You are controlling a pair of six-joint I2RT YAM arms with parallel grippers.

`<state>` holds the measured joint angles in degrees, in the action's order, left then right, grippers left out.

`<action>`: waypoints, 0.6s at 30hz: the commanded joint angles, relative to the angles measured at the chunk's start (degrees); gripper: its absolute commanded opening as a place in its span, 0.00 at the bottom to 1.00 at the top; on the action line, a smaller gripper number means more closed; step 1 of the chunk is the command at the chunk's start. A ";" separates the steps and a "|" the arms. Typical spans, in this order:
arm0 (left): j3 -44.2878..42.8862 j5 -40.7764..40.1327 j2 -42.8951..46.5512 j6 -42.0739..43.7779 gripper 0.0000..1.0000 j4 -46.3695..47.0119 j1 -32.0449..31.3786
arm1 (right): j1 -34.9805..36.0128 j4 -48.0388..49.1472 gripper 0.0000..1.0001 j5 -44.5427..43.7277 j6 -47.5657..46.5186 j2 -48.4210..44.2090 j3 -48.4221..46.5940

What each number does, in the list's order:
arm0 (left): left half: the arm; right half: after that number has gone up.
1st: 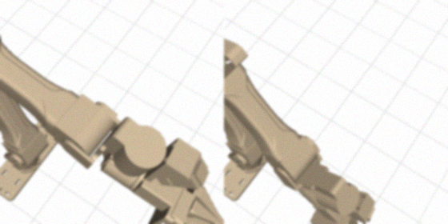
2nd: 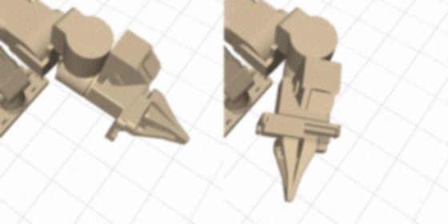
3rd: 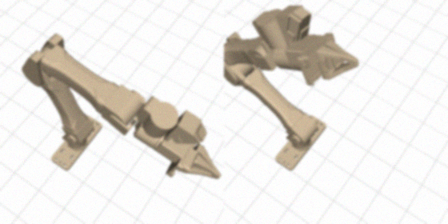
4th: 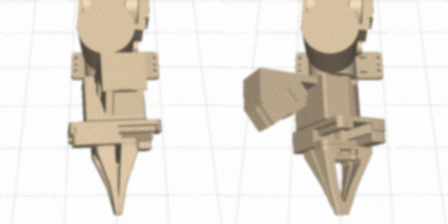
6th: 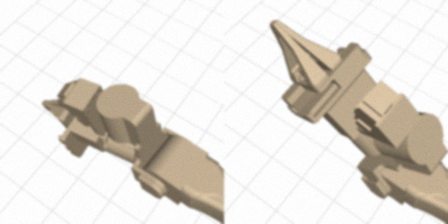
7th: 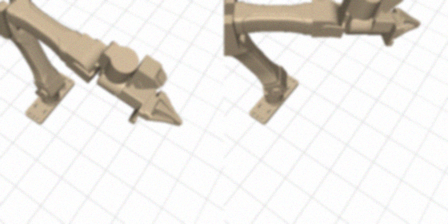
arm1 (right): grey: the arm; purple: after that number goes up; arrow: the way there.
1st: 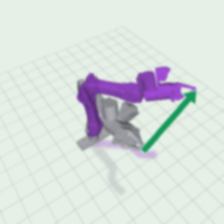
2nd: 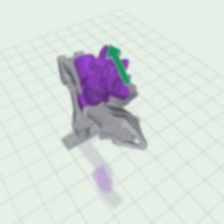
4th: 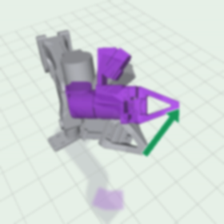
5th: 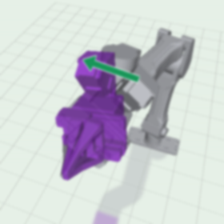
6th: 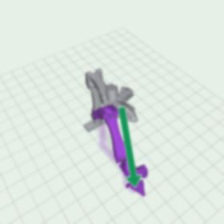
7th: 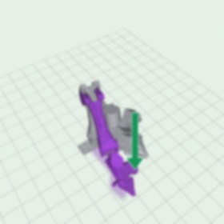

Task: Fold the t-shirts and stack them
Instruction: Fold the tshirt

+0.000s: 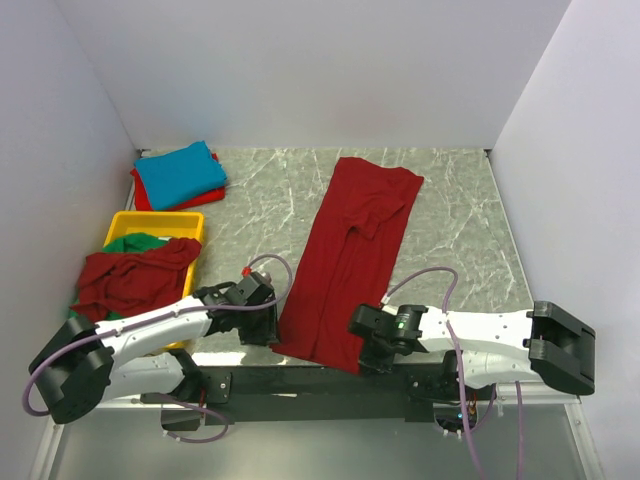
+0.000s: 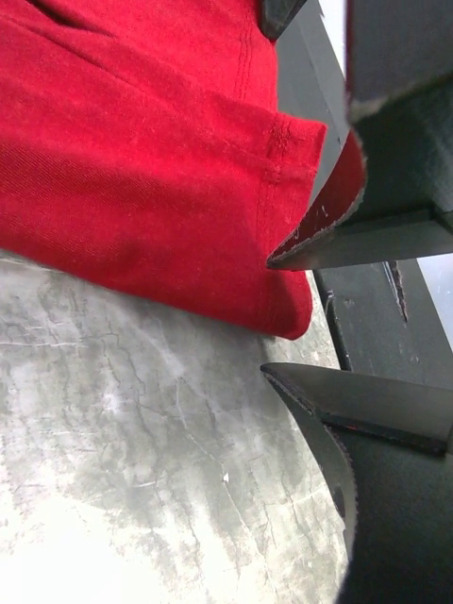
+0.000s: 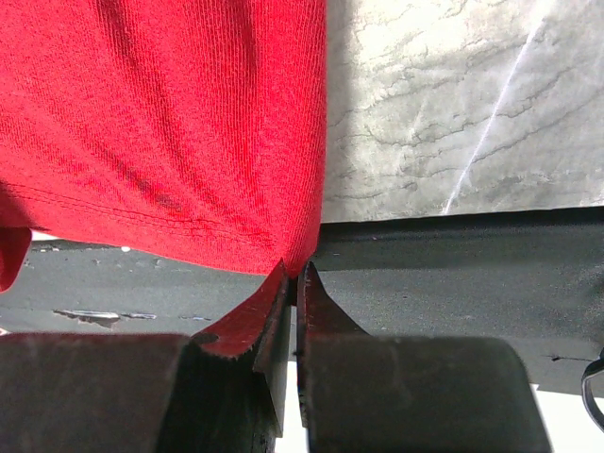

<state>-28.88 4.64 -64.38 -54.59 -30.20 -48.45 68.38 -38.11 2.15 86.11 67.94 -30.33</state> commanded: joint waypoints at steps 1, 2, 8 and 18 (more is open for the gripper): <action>0.23 -0.95 -0.66 -1.04 0.49 1.98 -0.77 | 0.35 -2.67 0.06 -2.07 0.38 -0.53 1.06; 0.23 -0.95 -0.75 -1.22 0.48 2.16 -1.03 | 0.35 -2.76 0.06 -2.07 0.29 -0.44 1.06; 1.02 -0.25 -1.89 -2.19 0.31 3.83 -2.35 | 0.35 -2.94 0.06 -2.07 0.03 -0.62 0.97; 0.50 0.02 -2.42 -2.45 0.01 5.06 -3.41 | 0.44 -4.34 0.01 -3.65 0.38 -2.37 0.18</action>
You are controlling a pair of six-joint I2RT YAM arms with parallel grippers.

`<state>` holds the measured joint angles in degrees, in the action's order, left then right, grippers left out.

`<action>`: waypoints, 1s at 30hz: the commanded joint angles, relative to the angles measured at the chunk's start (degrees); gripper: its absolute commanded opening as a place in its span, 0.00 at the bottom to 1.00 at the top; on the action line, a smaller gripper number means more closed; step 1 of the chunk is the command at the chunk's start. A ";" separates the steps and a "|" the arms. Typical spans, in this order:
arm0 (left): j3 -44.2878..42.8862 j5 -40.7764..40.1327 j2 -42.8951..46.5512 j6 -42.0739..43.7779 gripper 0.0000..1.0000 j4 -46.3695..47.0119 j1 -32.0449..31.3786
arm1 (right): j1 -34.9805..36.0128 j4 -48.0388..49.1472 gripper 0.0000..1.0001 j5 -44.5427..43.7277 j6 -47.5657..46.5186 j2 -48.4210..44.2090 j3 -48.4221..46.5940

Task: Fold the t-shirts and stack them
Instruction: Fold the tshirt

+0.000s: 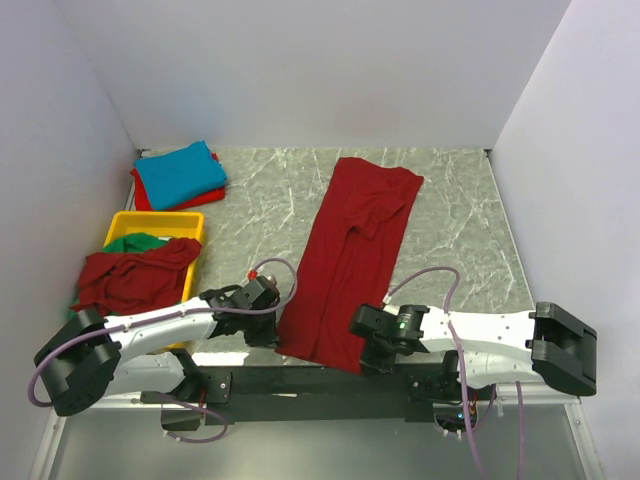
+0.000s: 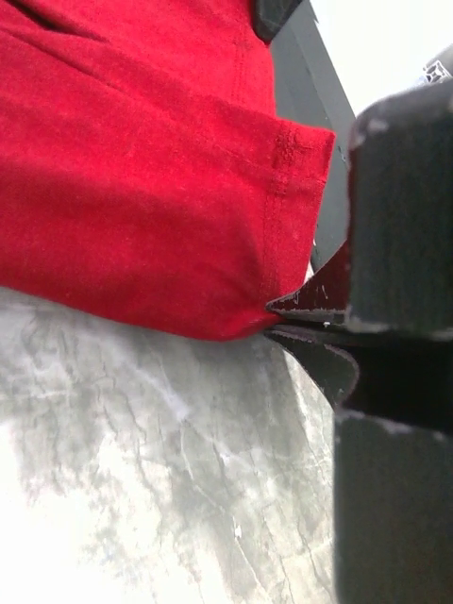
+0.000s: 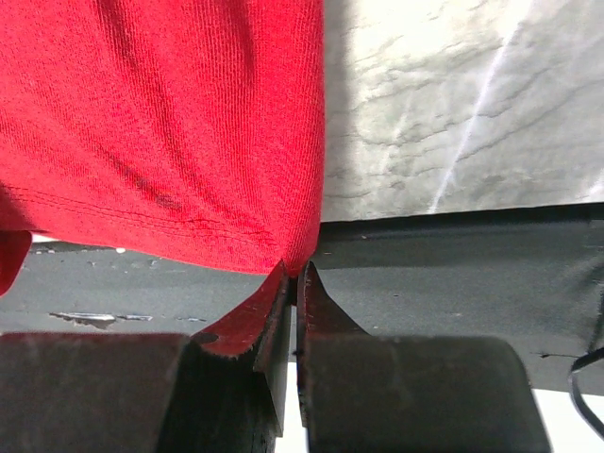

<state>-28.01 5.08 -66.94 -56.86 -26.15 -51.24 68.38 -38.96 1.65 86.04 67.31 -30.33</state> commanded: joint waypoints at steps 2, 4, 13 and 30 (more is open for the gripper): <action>-1.25 -1.38 1.45 -0.44 0.01 0.40 -0.61 | 0.35 -4.71 0.00 -3.49 0.71 -2.53 -0.34; -2.83 -2.09 3.74 -1.05 0.01 -0.48 -0.70 | 0.35 -6.99 0.00 -4.63 1.23 -4.98 -1.48; -10.04 -4.20 4.89 -0.45 0.01 -1.89 -0.61 | -0.96 -12.89 0.00 -10.35 2.03 -10.18 -5.71; -19.79 -4.29 -6.97 6.49 0.00 1.80 4.22 | -19.50 -9.91 0.00 -10.53 -17.55 -5.26 -10.98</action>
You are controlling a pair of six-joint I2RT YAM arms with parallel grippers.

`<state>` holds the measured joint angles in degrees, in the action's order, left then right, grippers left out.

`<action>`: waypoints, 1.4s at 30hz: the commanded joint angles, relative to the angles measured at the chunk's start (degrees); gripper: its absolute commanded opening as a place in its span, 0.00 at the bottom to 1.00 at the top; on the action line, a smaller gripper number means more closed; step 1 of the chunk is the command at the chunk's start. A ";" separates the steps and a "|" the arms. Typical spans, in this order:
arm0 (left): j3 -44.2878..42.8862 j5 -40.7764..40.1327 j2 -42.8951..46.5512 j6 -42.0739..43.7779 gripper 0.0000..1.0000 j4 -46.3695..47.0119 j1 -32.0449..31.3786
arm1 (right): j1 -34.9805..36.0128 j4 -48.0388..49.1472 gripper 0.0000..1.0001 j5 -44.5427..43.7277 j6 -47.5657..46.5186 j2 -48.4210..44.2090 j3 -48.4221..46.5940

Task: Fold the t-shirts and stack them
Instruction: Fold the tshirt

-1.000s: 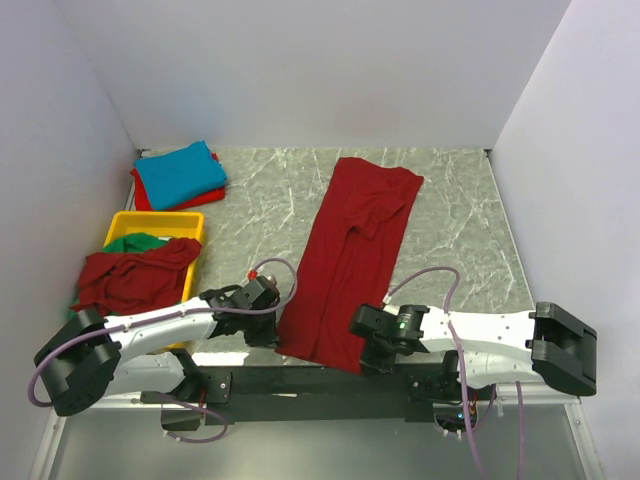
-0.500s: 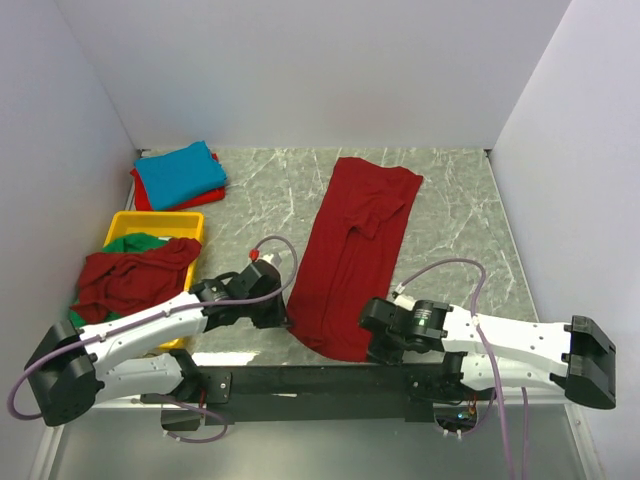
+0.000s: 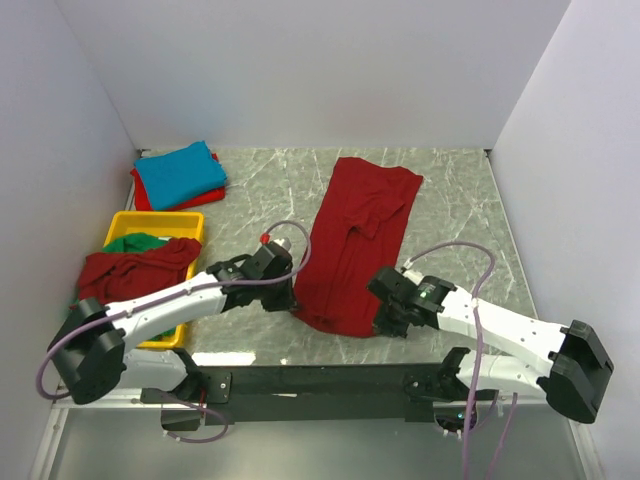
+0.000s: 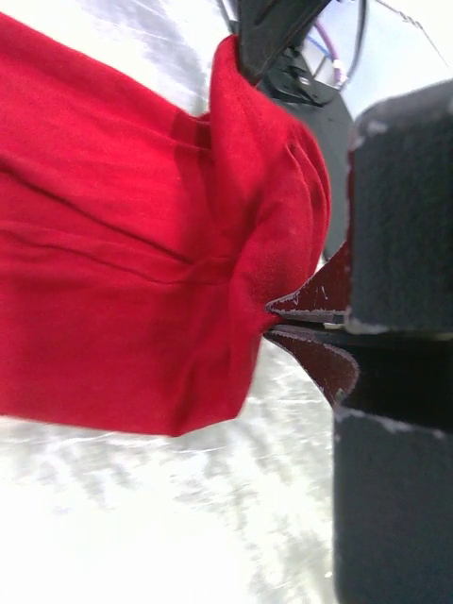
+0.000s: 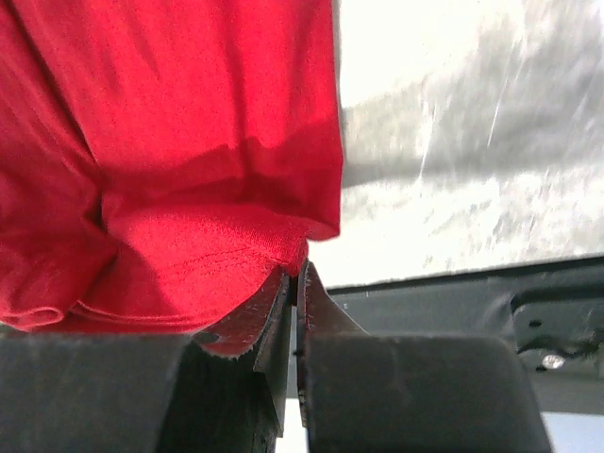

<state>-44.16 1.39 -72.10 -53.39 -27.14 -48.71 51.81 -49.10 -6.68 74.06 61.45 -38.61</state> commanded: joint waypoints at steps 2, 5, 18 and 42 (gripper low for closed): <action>-4.79 0.10 -3.31 3.90 0.01 3.49 3.26 | -5.91 0.85 0.00 -2.02 -7.61 1.47 -3.49; -8.29 1.77 -7.87 6.09 0.01 4.98 4.76 | -10.48 1.90 0.00 -1.50 -13.22 3.40 -5.06; -25.87 5.11 -26.07 11.72 0.00 6.48 11.35 | -25.79 5.51 0.00 0.61 -29.85 17.11 -15.96; -57.87 10.30 -53.06 12.87 0.00 1.12 19.53 | -40.47 5.07 0.00 3.43 -43.74 43.40 -41.10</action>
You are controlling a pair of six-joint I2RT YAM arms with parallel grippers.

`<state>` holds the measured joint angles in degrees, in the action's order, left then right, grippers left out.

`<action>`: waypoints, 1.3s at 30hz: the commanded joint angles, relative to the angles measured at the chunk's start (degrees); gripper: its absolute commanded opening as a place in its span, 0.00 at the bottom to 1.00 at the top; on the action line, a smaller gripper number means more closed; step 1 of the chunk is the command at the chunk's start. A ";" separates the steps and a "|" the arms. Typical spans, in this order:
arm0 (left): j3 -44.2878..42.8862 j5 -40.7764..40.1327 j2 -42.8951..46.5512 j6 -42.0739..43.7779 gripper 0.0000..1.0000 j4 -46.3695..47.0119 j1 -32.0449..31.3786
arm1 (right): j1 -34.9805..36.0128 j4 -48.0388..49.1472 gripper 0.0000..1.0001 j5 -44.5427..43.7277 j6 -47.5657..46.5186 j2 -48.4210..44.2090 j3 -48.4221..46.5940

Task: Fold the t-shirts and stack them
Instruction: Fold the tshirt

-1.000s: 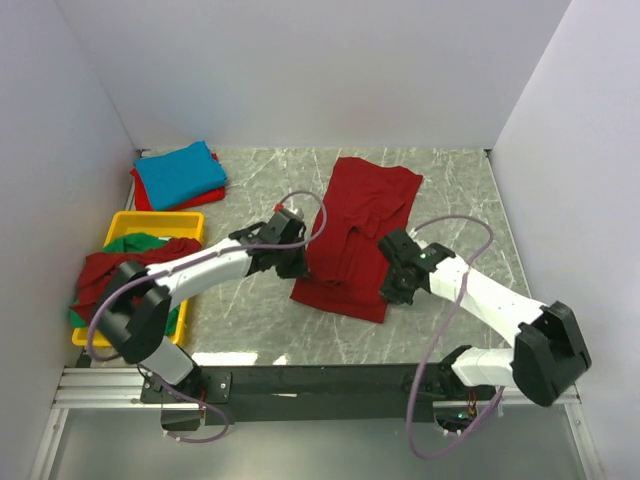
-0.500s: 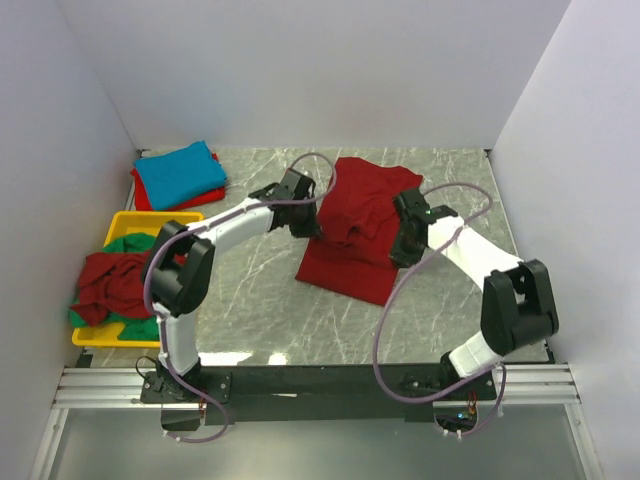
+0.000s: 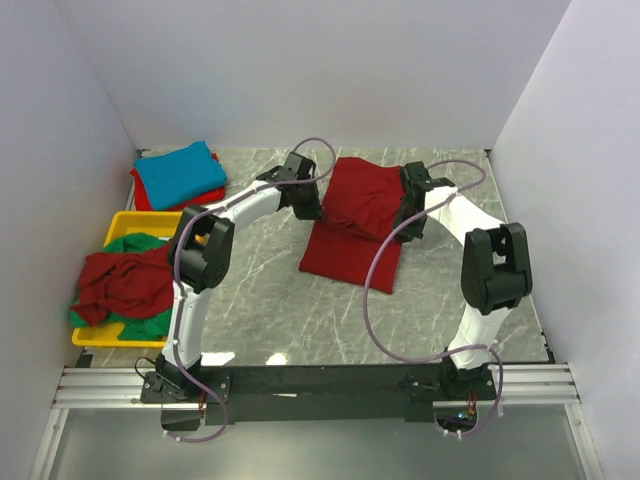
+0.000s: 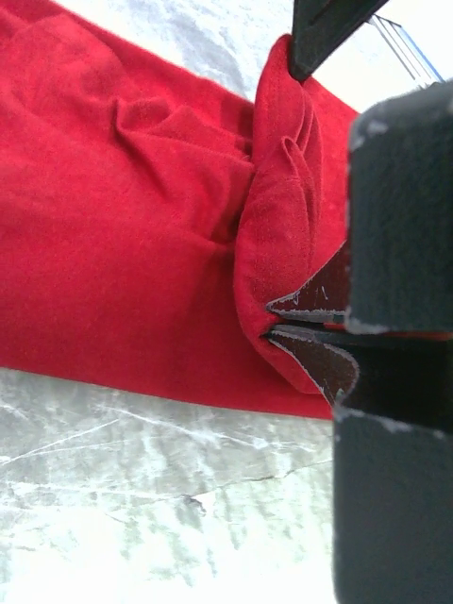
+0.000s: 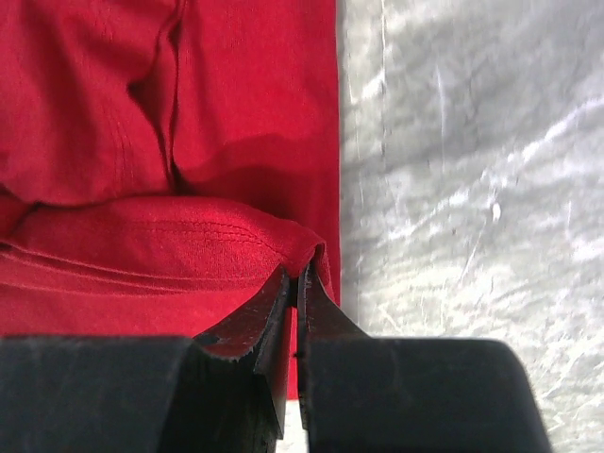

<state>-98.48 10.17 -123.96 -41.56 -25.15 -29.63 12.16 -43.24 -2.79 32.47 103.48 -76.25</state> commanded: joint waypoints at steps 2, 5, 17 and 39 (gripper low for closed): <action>-4.62 1.78 -2.07 1.30 0.01 -0.70 0.71 | -1.09 -1.23 0.00 -0.38 -2.50 2.95 -4.87; -5.50 1.69 -2.77 1.31 0.01 -0.69 0.97 | -1.35 -1.40 0.00 -0.20 -2.94 4.36 -5.84; 0.12 -1.91 5.38 1.83 0.81 2.37 1.68 | -1.88 -1.32 0.50 2.61 -4.35 1.03 -9.80; 27.46 2.83 19.46 2.01 0.76 9.06 0.27 | 1.54 6.68 0.50 8.32 -0.57 -15.93 18.74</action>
<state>-72.05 11.66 -108.68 -39.88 -18.70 -28.60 12.23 -38.94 4.54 30.63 92.53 -59.94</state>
